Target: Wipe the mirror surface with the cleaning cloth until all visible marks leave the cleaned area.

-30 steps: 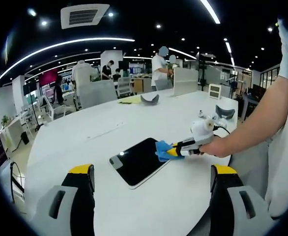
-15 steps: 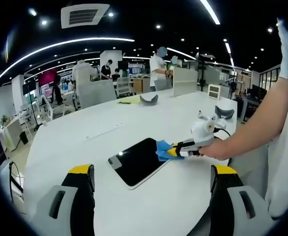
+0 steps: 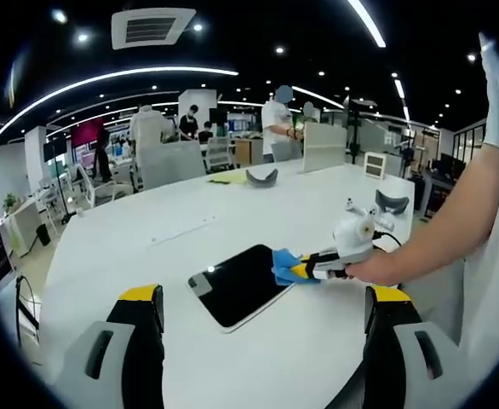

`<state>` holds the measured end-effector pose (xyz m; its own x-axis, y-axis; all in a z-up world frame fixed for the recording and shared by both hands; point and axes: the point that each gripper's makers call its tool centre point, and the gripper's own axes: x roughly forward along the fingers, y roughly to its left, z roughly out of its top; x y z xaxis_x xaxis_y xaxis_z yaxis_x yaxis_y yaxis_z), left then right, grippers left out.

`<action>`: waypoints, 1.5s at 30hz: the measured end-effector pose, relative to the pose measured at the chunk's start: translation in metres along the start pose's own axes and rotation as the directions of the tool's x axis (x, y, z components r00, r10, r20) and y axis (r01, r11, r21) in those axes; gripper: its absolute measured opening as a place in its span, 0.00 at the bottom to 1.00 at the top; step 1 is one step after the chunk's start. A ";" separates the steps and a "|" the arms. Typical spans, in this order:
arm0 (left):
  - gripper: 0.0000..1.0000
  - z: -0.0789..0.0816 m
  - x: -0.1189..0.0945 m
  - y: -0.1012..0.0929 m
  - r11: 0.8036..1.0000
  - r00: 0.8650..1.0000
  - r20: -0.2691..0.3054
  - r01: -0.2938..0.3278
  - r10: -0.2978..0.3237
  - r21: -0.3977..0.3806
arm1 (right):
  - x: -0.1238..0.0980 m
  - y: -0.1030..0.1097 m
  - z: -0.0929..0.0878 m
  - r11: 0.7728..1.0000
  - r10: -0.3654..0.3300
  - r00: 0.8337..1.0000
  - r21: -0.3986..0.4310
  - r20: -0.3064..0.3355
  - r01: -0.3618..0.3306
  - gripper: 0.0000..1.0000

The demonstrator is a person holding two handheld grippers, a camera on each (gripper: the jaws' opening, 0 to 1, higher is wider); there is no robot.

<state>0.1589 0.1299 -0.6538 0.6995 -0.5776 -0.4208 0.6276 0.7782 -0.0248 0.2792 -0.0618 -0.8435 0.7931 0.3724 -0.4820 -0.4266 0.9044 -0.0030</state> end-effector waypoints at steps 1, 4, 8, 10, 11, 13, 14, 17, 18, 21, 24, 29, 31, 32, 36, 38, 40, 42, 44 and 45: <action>0.99 -0.001 -0.001 0.000 1.000 1.000 -0.004 -0.008 0.008 -0.002 | 0.000 0.000 0.000 1.000 0.001 1.000 -0.003 0.000 -0.001 0.03; 0.99 -0.002 -0.004 -0.001 1.000 1.000 -0.006 -0.024 0.024 -0.013 | 0.000 0.000 0.001 1.000 0.004 1.000 -0.005 -0.003 -0.004 0.03; 0.99 -0.005 -0.007 -0.008 0.999 0.999 -0.017 -0.037 0.037 -0.022 | 0.001 -0.001 0.000 1.000 0.024 1.000 -0.004 -0.007 -0.024 0.03; 0.99 -0.007 -0.007 -0.010 0.999 0.999 -0.029 -0.047 0.046 -0.026 | 0.001 -0.001 0.000 0.999 0.035 0.999 -0.001 -0.006 -0.035 0.03; 0.99 -0.007 -0.007 -0.010 0.998 0.998 -0.030 -0.049 0.048 -0.028 | 0.001 -0.001 0.001 0.999 0.042 0.999 -0.003 -0.009 -0.042 0.03; 0.99 -0.006 -0.008 -0.014 0.998 0.998 -0.030 -0.054 0.053 -0.037 | 0.002 -0.001 0.001 0.999 0.053 0.998 -0.005 -0.016 -0.053 0.03; 0.99 -0.006 -0.008 -0.017 0.998 0.998 -0.030 -0.055 0.054 -0.034 | 0.001 -0.001 0.002 0.998 0.057 0.998 -0.009 -0.014 -0.057 0.03; 0.99 -0.006 -0.005 -0.020 0.998 0.997 -0.041 -0.061 0.059 -0.030 | 0.001 -0.001 0.002 0.998 0.067 0.998 -0.018 -0.012 -0.067 0.03; 0.99 -0.005 -0.005 -0.021 0.998 0.997 -0.041 -0.062 0.061 -0.029 | 0.002 -0.001 0.002 0.997 0.068 0.998 -0.019 -0.013 -0.069 0.03; 0.99 0.000 -0.003 -0.022 0.997 0.997 -0.034 -0.075 0.074 -0.027 | 0.004 -0.002 0.003 0.998 0.067 0.998 -0.018 -0.009 -0.067 0.03; 0.99 0.000 0.002 -0.023 0.995 0.995 -0.021 -0.095 0.094 -0.020 | 0.006 -0.003 0.004 0.998 0.055 0.998 -0.024 0.002 -0.055 0.03; 0.99 -0.004 0.006 -0.025 0.994 0.994 -0.035 -0.106 0.106 -0.004 | 0.008 -0.004 0.005 0.999 0.042 0.999 -0.011 0.019 -0.042 0.03; 0.99 -0.002 0.004 -0.025 0.994 0.993 -0.032 -0.111 0.111 -0.001 | 0.011 -0.005 0.006 0.999 0.048 0.999 -0.022 0.016 -0.048 0.03; 0.99 -0.002 0.003 -0.024 0.993 0.993 -0.030 -0.114 0.113 -0.006 | 0.012 -0.006 0.007 0.999 0.052 0.999 -0.017 0.015 -0.052 0.03; 0.99 -0.003 0.001 -0.022 0.992 0.992 -0.035 -0.125 0.125 -0.002 | 0.015 -0.006 0.008 0.998 0.061 0.998 -0.023 0.012 -0.061 0.03; 0.99 -0.004 0.001 -0.022 0.991 0.991 -0.035 -0.131 0.130 -0.007 | 0.017 -0.007 0.009 0.998 0.065 0.998 -0.017 0.016 -0.065 0.03; 0.99 -0.005 0.001 -0.021 0.991 0.991 -0.038 -0.132 0.132 -0.008 | 0.020 -0.008 0.011 0.997 0.069 0.998 -0.020 0.015 -0.068 0.03; 0.99 -0.005 0.002 -0.021 0.991 0.991 -0.041 -0.131 0.131 -0.008 | 0.023 -0.009 0.012 0.997 0.072 0.997 0.004 0.015 -0.072 0.03; 0.99 -0.005 0.003 -0.020 0.991 0.990 -0.041 -0.133 0.133 -0.010 | 0.027 -0.009 0.014 0.997 0.078 0.997 -0.007 0.009 -0.077 0.03; 0.99 -0.006 0.004 -0.020 0.991 0.990 -0.041 -0.132 0.132 -0.011 | 0.028 -0.010 0.015 0.997 0.079 0.997 -0.010 0.009 -0.079 0.03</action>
<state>0.1474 0.1137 -0.6601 0.7614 -0.4593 -0.4575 0.5256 0.8505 0.0210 0.3120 -0.0570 -0.8439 0.7605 0.4449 -0.4730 -0.4925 0.8699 0.0263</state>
